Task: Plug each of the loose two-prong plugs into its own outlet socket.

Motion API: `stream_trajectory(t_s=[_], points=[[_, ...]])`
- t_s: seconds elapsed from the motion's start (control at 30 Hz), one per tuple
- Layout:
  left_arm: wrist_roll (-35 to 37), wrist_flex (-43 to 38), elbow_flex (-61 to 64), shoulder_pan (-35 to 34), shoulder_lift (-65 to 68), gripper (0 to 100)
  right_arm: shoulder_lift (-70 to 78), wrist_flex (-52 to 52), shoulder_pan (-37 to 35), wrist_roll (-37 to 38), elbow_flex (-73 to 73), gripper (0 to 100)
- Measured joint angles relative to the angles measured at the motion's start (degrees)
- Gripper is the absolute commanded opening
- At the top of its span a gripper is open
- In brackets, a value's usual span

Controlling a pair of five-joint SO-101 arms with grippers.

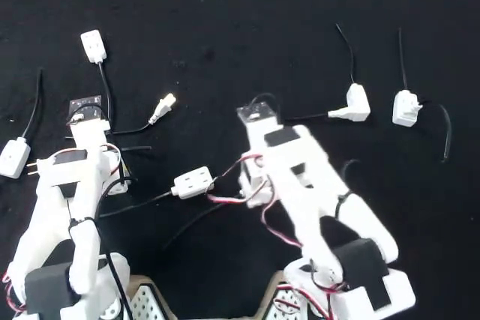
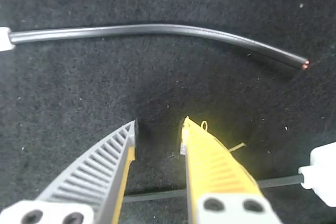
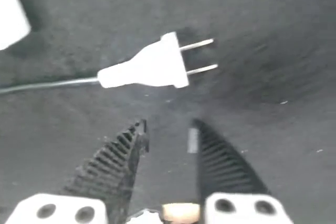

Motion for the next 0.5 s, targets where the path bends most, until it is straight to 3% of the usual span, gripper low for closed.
stream_trajectory(t_s=[0.5], points=[[0.0, 0.0, 0.0, 0.0, 0.0, 15, 0.0, -13.2, -2.1, -24.4, 0.0, 17.7]])
